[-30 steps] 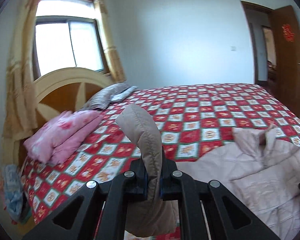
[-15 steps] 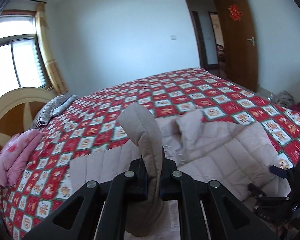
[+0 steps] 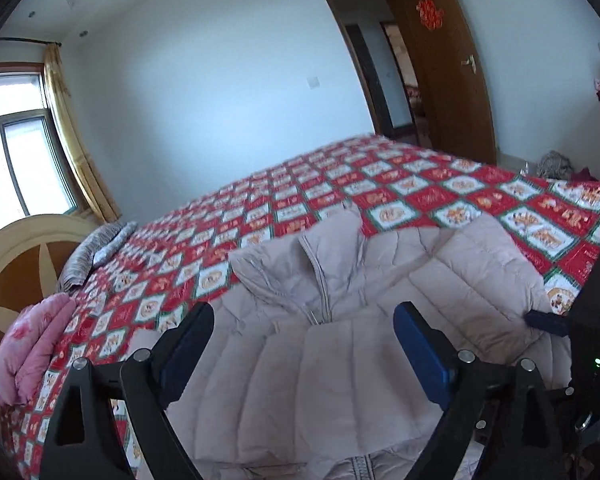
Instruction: Fold large clothes
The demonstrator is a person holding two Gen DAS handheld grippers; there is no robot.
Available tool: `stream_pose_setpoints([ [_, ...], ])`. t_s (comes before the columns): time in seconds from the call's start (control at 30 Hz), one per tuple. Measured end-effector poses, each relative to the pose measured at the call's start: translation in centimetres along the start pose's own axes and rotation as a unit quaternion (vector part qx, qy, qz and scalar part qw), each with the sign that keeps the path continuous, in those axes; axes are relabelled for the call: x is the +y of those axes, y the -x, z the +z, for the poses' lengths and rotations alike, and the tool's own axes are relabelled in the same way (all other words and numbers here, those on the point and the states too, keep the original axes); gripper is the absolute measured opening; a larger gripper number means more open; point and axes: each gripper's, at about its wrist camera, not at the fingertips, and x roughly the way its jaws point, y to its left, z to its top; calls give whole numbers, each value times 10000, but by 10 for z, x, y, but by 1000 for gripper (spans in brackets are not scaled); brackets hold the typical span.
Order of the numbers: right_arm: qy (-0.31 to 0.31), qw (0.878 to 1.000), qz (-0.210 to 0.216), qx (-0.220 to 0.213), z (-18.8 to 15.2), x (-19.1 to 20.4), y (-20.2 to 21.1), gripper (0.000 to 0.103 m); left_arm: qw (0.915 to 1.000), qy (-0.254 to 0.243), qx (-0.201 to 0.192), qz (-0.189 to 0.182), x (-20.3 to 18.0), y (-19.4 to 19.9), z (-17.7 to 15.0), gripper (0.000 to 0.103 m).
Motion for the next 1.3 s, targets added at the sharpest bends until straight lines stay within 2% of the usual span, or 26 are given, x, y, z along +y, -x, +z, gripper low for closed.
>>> stream_pose_setpoints([
  [0.1,-197,9996,178,-104,1,-8,8,83,9998,118,-26,134,23,4,-3,92],
  [0.2,-666,9966,465,-149,7,-21,24,83,9979,328,111,544,65,-3,-18,93],
  [0.27,-975,9914,863,-163,17,-23,35,83,9941,521,343,885,97,-17,-33,93],
  [0.33,-992,9871,1252,-102,27,-13,37,83,9873,799,725,1164,129,-35,-50,93],
  [0.4,-879,9820,1655,233,35,5,23,83,9796,1166,1017,1280,154,-47,-65,93],
  [0.47,-878,9756,1899,659,37,20,-1,71,9731,1471,1199,1307,171,-52,-78,93],
  [0.5,-815,9751,1879,848,36,27,-13,45,9710,1573,1252,1296,176,-52,-83,93],
  [0.53,-759,9744,1883,964,34,33,-22,23,9700,1632,1271,1277,180,-51,-87,93],
  [0.6,-796,9730,1948,944,31,34,-23,16,9707,1623,1253,1255,181,-50,-91,93],
  [0.63,-752,9760,1842,880,30,33,-19,12,9717,1567,1226,1276,182,-49,-92,93],
  [0.7,-643,9807,1652,829,29,29,-13,11,9724,1489,1195,1340,184,-51,-90,93],
  [0.9,-527,9879,1069,994,26,9,-11,12,9702,1662,1286,1205,187,-66,-85,93],
  [0.97,-373,9921,787,907,30,10,-4,38,9727,1586,1252,1139,181,-70,-80,93],
  [1.0,-317,9947,592,780,34,11,2,71,9743,1515,1227,1124,178,-72,-77,93],
  [1.03,-349,9969,483,519,39,11,13,82,9757,1461,1203,1104,174,-75,-74,93],
  [1.1,-405,9991,95,99,51,15,31,82,9776,1400,1198,1015,169,-82,-68,93],
  [1.13,-413,9991,97,16,57,19,34,79,9781,1379,1240,942,166,-89,-66,93],
  [1.2,-471,9974,542,45,69,34,29,73,9781,1318,1351,879,158,-104,-67,93],
  [1.3,-486,9944,878,327,76,54,1,70,9746,1157,1672,940,146,-130,-79,93],
])
